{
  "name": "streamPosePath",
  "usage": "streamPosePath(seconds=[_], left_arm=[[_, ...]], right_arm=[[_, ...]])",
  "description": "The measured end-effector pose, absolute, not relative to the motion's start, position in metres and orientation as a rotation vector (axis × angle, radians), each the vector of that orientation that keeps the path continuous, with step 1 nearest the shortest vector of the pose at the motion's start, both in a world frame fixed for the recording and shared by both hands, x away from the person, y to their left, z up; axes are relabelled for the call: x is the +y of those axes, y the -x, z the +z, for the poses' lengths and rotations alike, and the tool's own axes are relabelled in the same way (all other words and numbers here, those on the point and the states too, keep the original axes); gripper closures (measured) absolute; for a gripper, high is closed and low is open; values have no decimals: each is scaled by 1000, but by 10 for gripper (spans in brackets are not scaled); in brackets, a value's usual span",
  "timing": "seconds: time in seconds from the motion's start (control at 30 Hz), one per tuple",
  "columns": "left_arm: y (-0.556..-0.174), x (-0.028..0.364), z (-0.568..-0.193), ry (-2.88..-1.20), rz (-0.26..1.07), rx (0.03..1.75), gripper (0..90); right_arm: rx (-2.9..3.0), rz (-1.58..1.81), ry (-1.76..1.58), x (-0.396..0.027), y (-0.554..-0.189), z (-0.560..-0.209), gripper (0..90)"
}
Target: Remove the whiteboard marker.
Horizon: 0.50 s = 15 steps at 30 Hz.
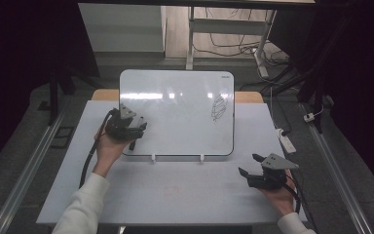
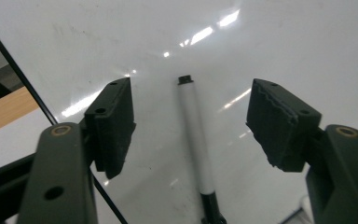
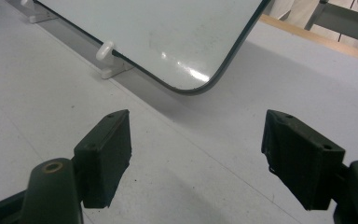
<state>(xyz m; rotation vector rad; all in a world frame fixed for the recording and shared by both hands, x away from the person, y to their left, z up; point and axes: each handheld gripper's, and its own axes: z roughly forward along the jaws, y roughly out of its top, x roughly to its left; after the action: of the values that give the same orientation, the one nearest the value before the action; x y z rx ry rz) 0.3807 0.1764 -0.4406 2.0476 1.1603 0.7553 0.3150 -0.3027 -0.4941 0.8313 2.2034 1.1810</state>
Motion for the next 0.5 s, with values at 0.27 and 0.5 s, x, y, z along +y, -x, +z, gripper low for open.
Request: streamPosePath(seconds=[0.27,0.5], left_arm=[[-385,171,-448,-2093,790,1159,491],[-385,168,-451,-2129,811,1150,602]], right_arm=[[2211,1164,-835,-302,-316,-496,241],[2208,1158,-832,-301,-315,-495,241]])
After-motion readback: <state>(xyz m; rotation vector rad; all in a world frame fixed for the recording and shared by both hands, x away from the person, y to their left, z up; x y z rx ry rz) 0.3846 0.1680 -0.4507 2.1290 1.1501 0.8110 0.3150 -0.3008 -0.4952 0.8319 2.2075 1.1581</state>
